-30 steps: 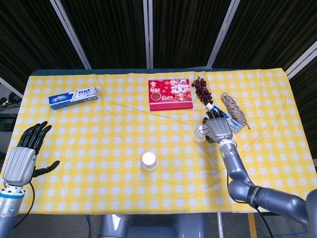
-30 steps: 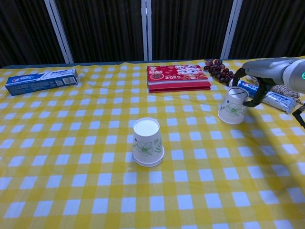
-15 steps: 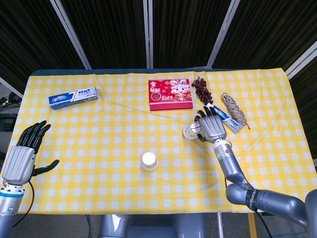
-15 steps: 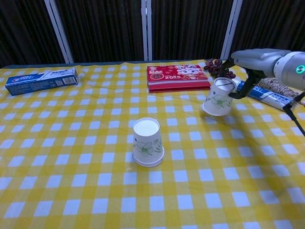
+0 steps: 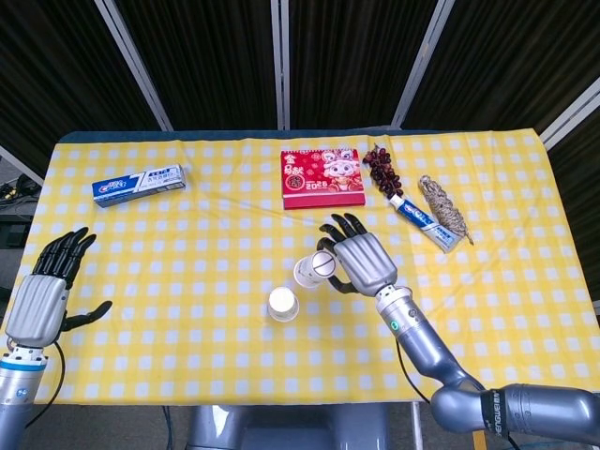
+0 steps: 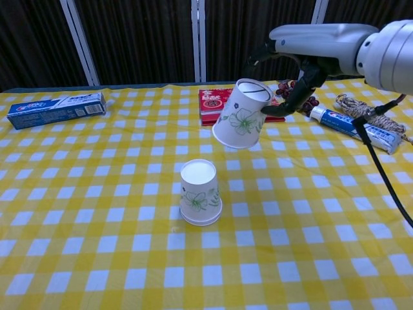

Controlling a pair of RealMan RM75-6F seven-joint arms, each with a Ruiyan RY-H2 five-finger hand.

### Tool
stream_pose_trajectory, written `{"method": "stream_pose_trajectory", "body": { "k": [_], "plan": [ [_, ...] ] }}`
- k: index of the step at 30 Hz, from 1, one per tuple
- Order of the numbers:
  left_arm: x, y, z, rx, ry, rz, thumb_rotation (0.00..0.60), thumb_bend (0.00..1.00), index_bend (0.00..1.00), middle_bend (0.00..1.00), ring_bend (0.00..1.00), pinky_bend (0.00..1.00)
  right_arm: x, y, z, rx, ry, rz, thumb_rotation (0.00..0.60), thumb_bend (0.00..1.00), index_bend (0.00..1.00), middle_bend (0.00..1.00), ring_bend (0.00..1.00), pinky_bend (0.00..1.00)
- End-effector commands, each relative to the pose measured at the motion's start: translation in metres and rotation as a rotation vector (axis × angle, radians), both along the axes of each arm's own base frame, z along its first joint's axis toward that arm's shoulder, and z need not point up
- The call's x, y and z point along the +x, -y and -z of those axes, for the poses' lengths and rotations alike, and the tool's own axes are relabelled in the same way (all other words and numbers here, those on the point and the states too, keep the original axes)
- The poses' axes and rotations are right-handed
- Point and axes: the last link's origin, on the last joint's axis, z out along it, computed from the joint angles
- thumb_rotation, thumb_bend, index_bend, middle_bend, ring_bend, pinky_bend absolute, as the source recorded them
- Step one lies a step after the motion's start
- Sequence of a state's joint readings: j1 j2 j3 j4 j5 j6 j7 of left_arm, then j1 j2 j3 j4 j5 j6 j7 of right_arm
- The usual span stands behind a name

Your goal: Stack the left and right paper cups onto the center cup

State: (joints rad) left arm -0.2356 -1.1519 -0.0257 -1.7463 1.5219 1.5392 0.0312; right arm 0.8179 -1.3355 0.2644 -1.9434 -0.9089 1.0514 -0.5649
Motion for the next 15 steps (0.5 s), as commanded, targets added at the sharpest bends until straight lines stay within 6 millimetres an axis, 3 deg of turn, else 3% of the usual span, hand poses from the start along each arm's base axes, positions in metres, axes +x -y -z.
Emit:
{"method": "stream_pose_trajectory", "body": {
  "k": [1, 15],
  "plan": [
    [0.0, 0.0, 0.001, -0.002, 0.0, 0.002, 0.6, 0.17, 0.03, 0.0, 0.0, 0.06, 0.012, -0.009, -0.001, 0.006, 0.008, -0.039, 0.6, 0.31, 0.45, 0.17, 0.0, 0.08],
    [-0.002, -0.004, 0.001, -0.007, 0.009, -0.004, 0.6, 0.17, 0.03, 0.0, 0.0, 0.06, 0.031, -0.033, 0.028, 0.061, -0.006, -0.107, 0.6, 0.31, 0.46, 0.17, 0.0, 0.08]
  ]
}}
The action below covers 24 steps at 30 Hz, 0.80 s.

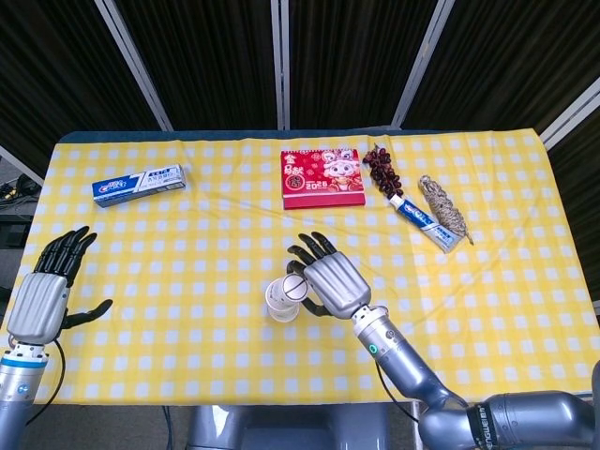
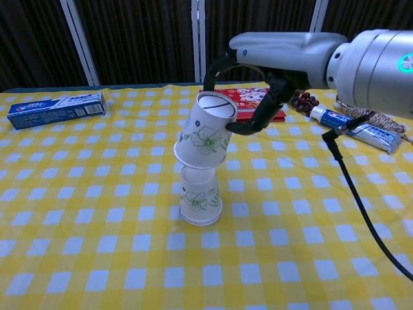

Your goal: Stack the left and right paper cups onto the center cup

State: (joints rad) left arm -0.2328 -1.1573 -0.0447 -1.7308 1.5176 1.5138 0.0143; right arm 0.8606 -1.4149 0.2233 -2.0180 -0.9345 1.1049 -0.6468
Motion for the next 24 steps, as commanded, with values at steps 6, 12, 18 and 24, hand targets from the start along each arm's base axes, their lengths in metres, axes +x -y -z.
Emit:
{"method": "stream_pose_trajectory", "body": {
  "k": [6, 12, 18, 24],
  "plan": [
    [-0.002, 0.0, -0.002, 0.002, 0.009, -0.004, 0.6, 0.17, 0.03, 0.0, 0.0, 0.06, 0.0, -0.008, 0.019, 0.005, -0.043, -0.025, 0.6, 0.31, 0.46, 0.17, 0.0, 0.08],
    [-0.001, 0.0, -0.003, 0.004, 0.013, -0.001, 0.6, 0.17, 0.03, 0.0, 0.0, 0.06, -0.002, -0.003, 0.021, -0.02, -0.06, -0.025, 0.6, 0.31, 0.46, 0.17, 0.0, 0.08],
    [-0.001, 0.0, -0.002, 0.0, 0.016, 0.003, 0.6, 0.17, 0.03, 0.0, 0.0, 0.06, -0.003, -0.001, 0.02, -0.036, -0.072, -0.028, 0.6, 0.31, 0.46, 0.17, 0.0, 0.08],
    [-0.001, 0.001, -0.002, -0.007, 0.02, 0.004, 0.6, 0.17, 0.03, 0.0, 0.0, 0.06, -0.003, -0.004, 0.021, -0.024, -0.068, -0.028, 0.6, 0.31, 0.46, 0.17, 0.0, 0.08]
  ]
}}
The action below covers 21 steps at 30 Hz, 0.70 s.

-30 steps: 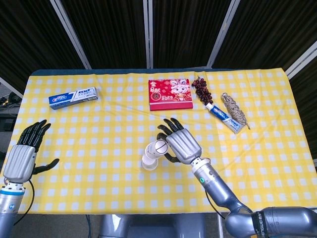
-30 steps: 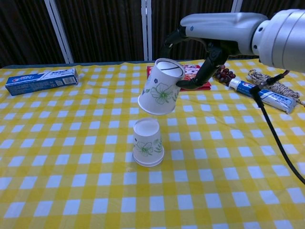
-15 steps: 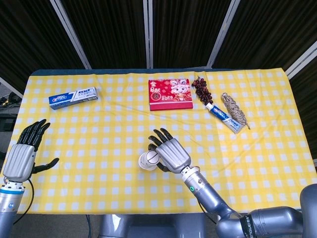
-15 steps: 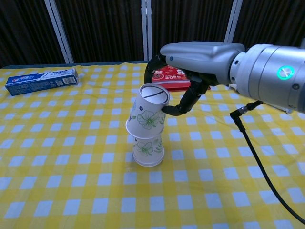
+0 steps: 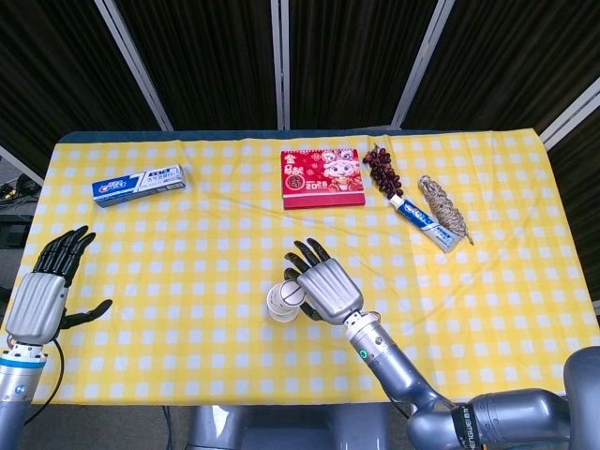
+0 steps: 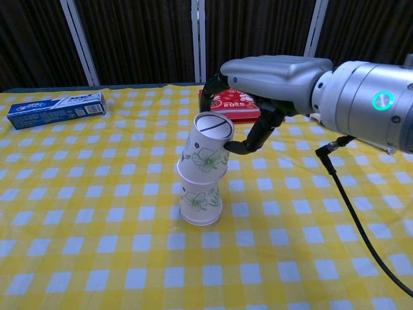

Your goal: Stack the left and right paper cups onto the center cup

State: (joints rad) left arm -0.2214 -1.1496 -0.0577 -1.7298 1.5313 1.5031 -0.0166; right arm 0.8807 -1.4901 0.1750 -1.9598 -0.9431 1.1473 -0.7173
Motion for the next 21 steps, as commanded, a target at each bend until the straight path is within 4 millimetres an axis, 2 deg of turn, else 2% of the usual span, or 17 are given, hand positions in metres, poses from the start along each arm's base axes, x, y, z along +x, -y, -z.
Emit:
{"method": "stream_pose_trajectory", "body": {
  "k": [1, 8, 14, 18, 21],
  "plan": [
    [0.0, 0.0, 0.0, -0.002, -0.002, -0.001, 0.6, 0.17, 0.03, 0.0, 0.0, 0.06, 0.001, -0.001, 0.002, 0.002, 0.002, -0.004, 0.6, 0.31, 0.46, 0.17, 0.0, 0.08],
    [-0.001, 0.0, -0.001, 0.006, 0.003, -0.005, 0.6, 0.17, 0.03, 0.0, 0.0, 0.06, -0.001, 0.001, 0.008, 0.001, -0.011, -0.002, 0.6, 0.3, 0.45, 0.16, 0.0, 0.08],
    [-0.002, 0.0, -0.002, 0.006, 0.005, -0.005, 0.6, 0.17, 0.03, 0.0, 0.0, 0.06, -0.002, 0.001, 0.014, 0.004, -0.021, -0.004, 0.6, 0.17, 0.37, 0.13, 0.0, 0.06],
    [-0.003, -0.001, -0.002, 0.004, 0.006, -0.01, 0.6, 0.17, 0.03, 0.0, 0.0, 0.06, -0.002, -0.001, 0.014, 0.012, -0.026, -0.007, 0.6, 0.15, 0.3, 0.11, 0.0, 0.05],
    [-0.002, -0.001, -0.002, 0.005, 0.006, -0.008, 0.6, 0.17, 0.03, 0.0, 0.0, 0.06, -0.002, -0.001, 0.013, 0.01, -0.021, -0.005, 0.6, 0.14, 0.28, 0.1, 0.0, 0.05]
  ]
}}
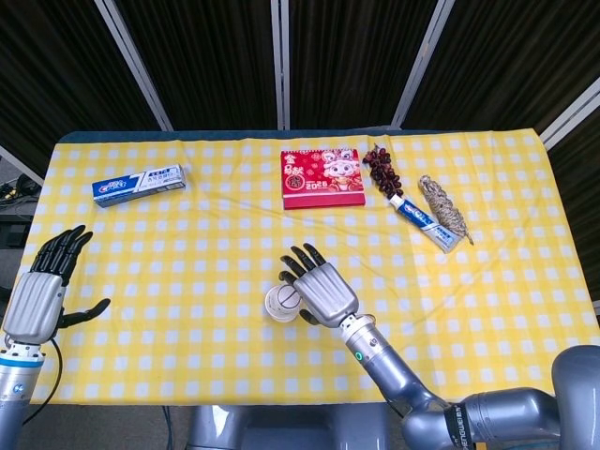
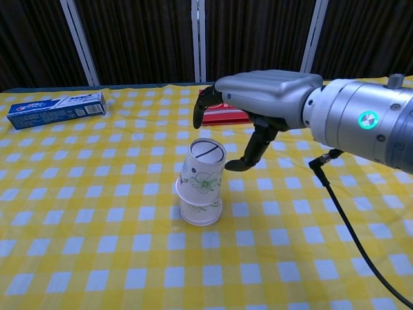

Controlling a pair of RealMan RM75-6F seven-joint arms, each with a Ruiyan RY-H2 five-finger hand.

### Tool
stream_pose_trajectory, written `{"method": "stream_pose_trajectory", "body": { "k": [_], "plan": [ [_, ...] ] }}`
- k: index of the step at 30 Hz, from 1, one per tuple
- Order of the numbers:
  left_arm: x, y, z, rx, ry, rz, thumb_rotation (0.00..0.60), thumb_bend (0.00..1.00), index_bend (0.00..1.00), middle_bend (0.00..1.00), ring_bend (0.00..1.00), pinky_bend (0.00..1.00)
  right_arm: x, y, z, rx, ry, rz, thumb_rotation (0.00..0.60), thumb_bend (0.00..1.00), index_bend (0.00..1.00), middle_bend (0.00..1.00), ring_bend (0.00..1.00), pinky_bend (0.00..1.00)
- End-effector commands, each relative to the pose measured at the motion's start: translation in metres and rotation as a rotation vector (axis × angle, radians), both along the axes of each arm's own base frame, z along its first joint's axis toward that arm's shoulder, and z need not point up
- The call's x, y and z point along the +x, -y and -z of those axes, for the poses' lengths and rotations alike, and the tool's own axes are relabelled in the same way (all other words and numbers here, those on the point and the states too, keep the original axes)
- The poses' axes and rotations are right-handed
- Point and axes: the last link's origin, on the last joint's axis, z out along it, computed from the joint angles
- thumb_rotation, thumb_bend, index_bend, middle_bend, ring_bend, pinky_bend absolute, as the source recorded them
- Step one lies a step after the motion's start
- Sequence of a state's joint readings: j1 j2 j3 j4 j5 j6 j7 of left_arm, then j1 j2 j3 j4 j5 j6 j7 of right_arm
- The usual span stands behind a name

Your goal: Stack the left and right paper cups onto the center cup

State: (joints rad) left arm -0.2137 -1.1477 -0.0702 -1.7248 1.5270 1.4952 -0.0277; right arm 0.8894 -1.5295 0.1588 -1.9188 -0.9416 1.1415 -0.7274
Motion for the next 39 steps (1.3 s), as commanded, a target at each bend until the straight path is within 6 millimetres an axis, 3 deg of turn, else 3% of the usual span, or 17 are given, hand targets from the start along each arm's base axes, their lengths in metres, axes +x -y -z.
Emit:
{"method": "stream_pose_trajectory", "body": {
  "k": [1, 10, 15, 16, 17, 19, 26, 32, 39],
  "plan": [
    [0.0, 0.0, 0.0, 0.001, 0.001, 0.001, 0.6, 0.17, 0.03, 0.0, 0.0, 0.06, 0.001, 0.0, -0.001, -0.004, 0.008, 0.0, 0.6, 0.13, 0.28, 0.1, 0.0, 0.05],
    [0.0, 0.001, 0.0, 0.004, -0.002, -0.001, 0.6, 0.17, 0.03, 0.0, 0.0, 0.06, -0.007, 0.004, -0.015, -0.068, -0.008, 0.002, 0.6, 0.13, 0.26, 0.07, 0.0, 0.02],
    [-0.003, 0.0, 0.001, 0.002, -0.016, -0.012, 0.6, 0.17, 0.03, 0.0, 0.0, 0.06, -0.032, 0.011, -0.041, -0.159, -0.011, 0.057, 0.6, 0.13, 0.21, 0.02, 0.0, 0.0],
    [-0.004, 0.0, 0.002, 0.005, -0.023, -0.014, 0.6, 0.17, 0.03, 0.0, 0.0, 0.06, -0.046, 0.012, -0.052, -0.193, -0.011, 0.082, 0.6, 0.13, 0.19, 0.01, 0.0, 0.0],
    [-0.007, 0.0, 0.004, 0.003, -0.041, -0.022, 0.6, 0.17, 0.03, 0.0, 0.0, 0.06, -0.076, 0.013, -0.069, -0.255, -0.023, 0.153, 0.6, 0.13, 0.18, 0.0, 0.0, 0.0],
    [-0.011, 0.0, 0.008, -0.007, -0.069, -0.036, 0.6, 0.17, 0.01, 0.0, 0.0, 0.04, -0.116, 0.006, -0.087, -0.293, -0.02, 0.212, 0.6, 0.13, 0.13, 0.0, 0.0, 0.0],
    [-0.029, 0.003, 0.015, 0.01, -0.136, -0.081, 0.6, 0.17, 0.0, 0.0, 0.0, 0.0, -0.22, -0.024, -0.125, -0.363, -0.028, 0.39, 0.6, 0.11, 0.0, 0.0, 0.0, 0.0],
    [-0.042, 0.01, 0.023, 0.012, -0.171, -0.118, 0.6, 0.17, 0.0, 0.0, 0.0, 0.0, -0.263, -0.049, -0.152, -0.431, -0.039, 0.434, 0.6, 0.1, 0.0, 0.0, 0.0, 0.0],
    [-0.051, 0.019, 0.027, 0.008, -0.181, -0.15, 0.6, 0.17, 0.0, 0.0, 0.0, 0.0, -0.276, -0.064, -0.167, -0.457, -0.01, 0.448, 0.6, 0.1, 0.0, 0.0, 0.0, 0.0]
  ]
}}
